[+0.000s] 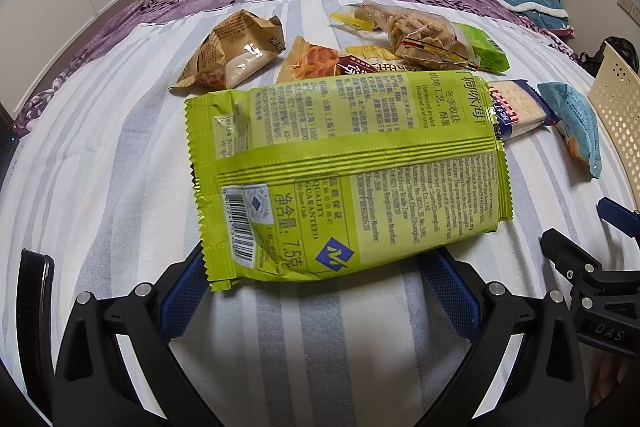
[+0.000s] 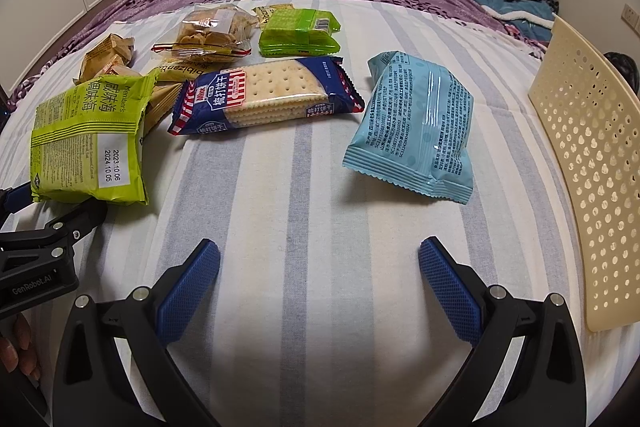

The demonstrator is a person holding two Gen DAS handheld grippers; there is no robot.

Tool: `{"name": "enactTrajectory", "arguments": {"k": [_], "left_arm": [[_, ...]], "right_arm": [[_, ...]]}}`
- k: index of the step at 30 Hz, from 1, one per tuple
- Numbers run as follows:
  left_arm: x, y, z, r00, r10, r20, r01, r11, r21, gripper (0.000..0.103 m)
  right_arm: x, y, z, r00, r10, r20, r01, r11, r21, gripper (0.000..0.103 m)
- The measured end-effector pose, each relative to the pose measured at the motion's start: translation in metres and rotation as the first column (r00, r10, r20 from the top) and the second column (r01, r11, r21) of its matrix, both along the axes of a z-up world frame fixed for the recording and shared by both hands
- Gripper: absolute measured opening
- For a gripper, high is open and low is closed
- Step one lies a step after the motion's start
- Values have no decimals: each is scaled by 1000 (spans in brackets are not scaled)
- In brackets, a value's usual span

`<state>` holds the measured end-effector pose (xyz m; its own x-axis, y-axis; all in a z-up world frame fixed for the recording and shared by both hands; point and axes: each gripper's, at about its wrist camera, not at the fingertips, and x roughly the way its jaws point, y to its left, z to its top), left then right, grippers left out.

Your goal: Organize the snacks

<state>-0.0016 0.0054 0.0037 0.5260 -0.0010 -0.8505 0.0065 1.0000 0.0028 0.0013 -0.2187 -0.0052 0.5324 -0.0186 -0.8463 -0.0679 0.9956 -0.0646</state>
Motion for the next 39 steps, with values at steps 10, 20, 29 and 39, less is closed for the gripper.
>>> {"name": "enactTrajectory", "arguments": {"k": [10, 20, 29, 39], "left_arm": [[-13, -4, 7, 1000, 7, -8, -7, 1000, -11, 101], [-22, -5, 28, 1000, 7, 28, -6, 1000, -22, 101], [-22, -7, 54, 997, 7, 80, -4, 999, -42, 101], [-16, 3, 64, 995, 30, 91, -23, 996, -82, 101]], "right_arm": [[-15, -3, 8, 999, 32, 6, -32, 999, 34, 98], [-26, -11, 22, 999, 7, 45, -12, 994, 107, 98], [-25, -21, 41, 995, -26, 100, 13, 992, 127, 98], [-22, -46, 51, 989, -83, 120, 64, 986, 156, 98]]}}
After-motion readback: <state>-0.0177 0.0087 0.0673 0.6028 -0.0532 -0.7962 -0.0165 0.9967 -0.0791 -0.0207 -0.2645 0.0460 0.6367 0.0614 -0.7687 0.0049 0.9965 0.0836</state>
